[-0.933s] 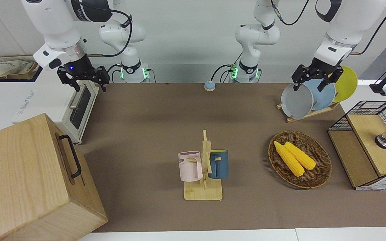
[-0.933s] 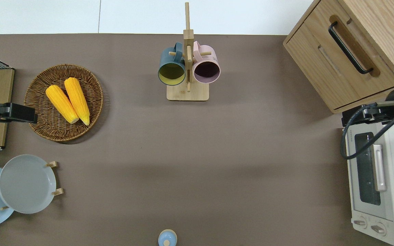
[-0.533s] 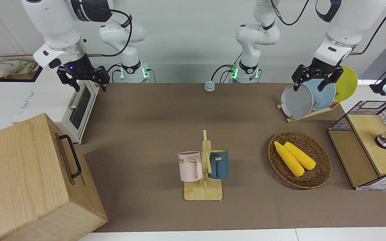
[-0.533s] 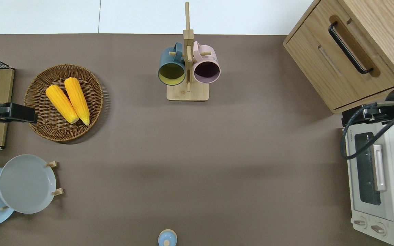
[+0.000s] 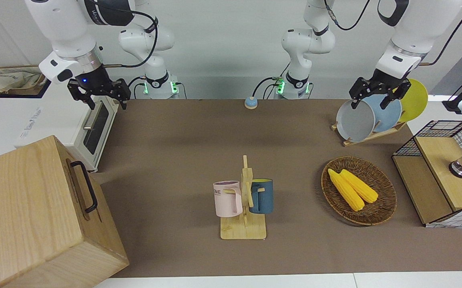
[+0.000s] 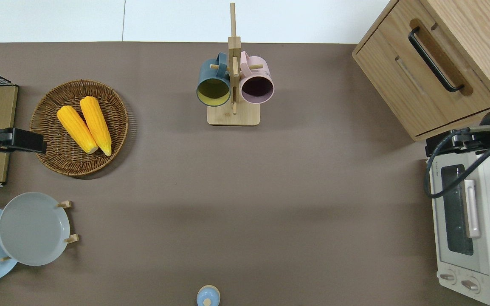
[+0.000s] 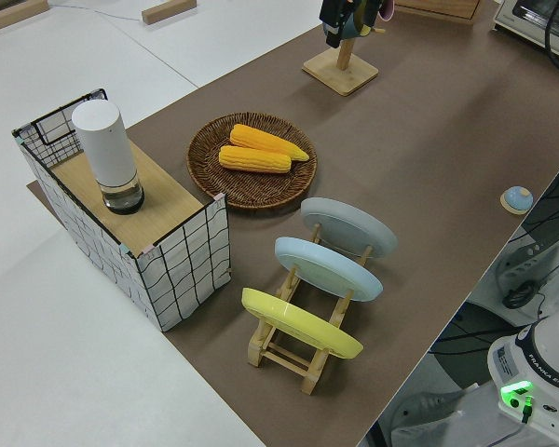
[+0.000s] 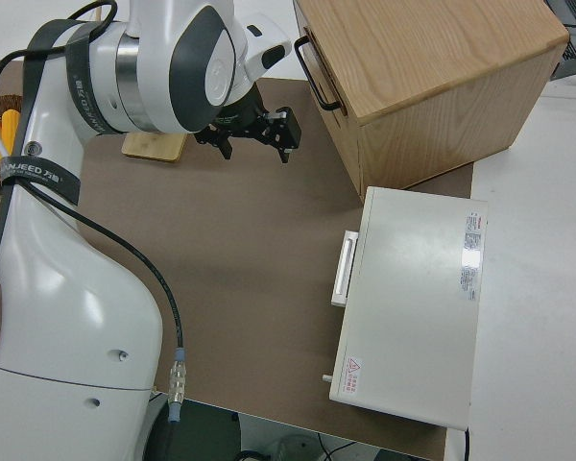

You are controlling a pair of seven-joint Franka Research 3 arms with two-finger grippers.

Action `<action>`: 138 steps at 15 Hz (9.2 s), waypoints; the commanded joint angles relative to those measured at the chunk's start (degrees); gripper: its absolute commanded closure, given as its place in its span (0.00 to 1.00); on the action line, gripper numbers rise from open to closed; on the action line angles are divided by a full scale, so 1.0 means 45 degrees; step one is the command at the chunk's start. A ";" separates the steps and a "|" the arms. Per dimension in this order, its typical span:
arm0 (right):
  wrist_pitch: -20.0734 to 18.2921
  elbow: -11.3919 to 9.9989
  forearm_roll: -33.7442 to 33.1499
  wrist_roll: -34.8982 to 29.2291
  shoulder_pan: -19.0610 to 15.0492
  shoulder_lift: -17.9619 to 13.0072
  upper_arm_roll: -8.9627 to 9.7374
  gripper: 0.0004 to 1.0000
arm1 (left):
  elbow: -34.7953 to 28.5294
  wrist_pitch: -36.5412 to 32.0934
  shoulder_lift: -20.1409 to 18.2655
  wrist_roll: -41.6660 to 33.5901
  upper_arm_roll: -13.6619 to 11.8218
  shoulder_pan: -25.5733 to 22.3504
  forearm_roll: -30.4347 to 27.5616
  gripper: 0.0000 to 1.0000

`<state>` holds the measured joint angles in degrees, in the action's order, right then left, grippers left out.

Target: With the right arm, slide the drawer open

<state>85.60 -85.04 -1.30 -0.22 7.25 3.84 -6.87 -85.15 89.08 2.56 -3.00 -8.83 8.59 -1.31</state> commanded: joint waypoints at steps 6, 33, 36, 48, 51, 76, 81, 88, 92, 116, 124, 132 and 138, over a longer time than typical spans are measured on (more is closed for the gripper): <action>-0.0116 0.0457 -0.1621 0.0166 0.0281 0.0063 0.0043 0.01 | 0.0249 0.0009 0.0153 -0.0075 -0.0206 0.0219 0.0192 0.00; 0.3068 -0.0791 -1.6014 -0.2724 0.3271 0.3812 0.0882 0.01 | 0.0249 0.0009 0.0153 -0.0075 -0.0206 0.0219 0.0192 0.00; 0.3340 -0.0927 -1.6973 -0.3405 0.3271 0.4203 0.0863 0.01 | 0.0249 0.0009 0.0153 -0.0075 -0.0206 0.0219 0.0173 0.00; 0.4142 -0.2040 -1.9806 -0.6279 0.2998 0.4673 0.0863 0.06 | 0.0249 0.0009 0.0153 -0.0075 -0.0206 0.0219 0.0173 0.00; 0.4511 -0.2060 -2.0199 -0.6104 0.2745 0.4693 0.0863 0.10 | 0.0249 0.0009 0.0153 -0.0075 -0.0206 0.0219 0.0173 0.00; 0.4533 -0.2158 -2.1293 -0.6104 0.2353 0.5083 0.0863 0.98 | 0.0249 0.0009 0.0153 -0.0075 -0.0206 0.0219 0.0192 0.00; 0.4260 -0.2158 -2.1137 -0.6143 0.2625 0.5083 0.0863 1.00 | 0.0249 0.0009 0.0153 -0.0075 -0.0206 0.0219 0.0173 0.00; 0.2641 -0.2138 -2.0667 -0.6416 0.3680 0.5297 0.0863 1.00 | 0.0249 0.0009 0.0153 -0.0075 -0.0206 0.0219 0.0173 0.00; 0.2092 -0.2119 -2.0648 -0.6416 0.4207 0.5435 0.0863 1.00 | 0.0249 0.0009 0.0153 -0.0075 -0.0206 0.0219 0.0173 0.00; -0.0427 -0.0889 -1.8226 -0.6358 0.6747 0.5396 0.1605 1.00 | 0.0249 0.0009 0.0153 -0.0075 -0.0206 0.0219 0.0173 0.00; -0.0994 -0.0498 -1.7680 -0.6319 0.7586 0.5396 0.1605 1.00 | 0.0249 0.0009 0.0153 -0.0075 -0.0206 0.0219 0.0192 0.00; -0.1346 -0.0302 -1.7406 -0.6280 0.7920 0.5415 0.1605 1.00 | 0.0249 0.0009 0.0153 -0.0075 -0.0206 0.0219 0.0173 0.00; -0.1171 -0.0341 -1.7484 -0.6299 0.7803 0.5512 0.1586 0.93 | 0.0249 0.0009 0.0153 -0.0075 -0.0206 0.0219 0.0192 0.00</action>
<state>81.08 -90.14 -77.93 -30.49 41.17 27.92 0.38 -85.15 89.08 2.56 -3.00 -8.83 8.59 -1.31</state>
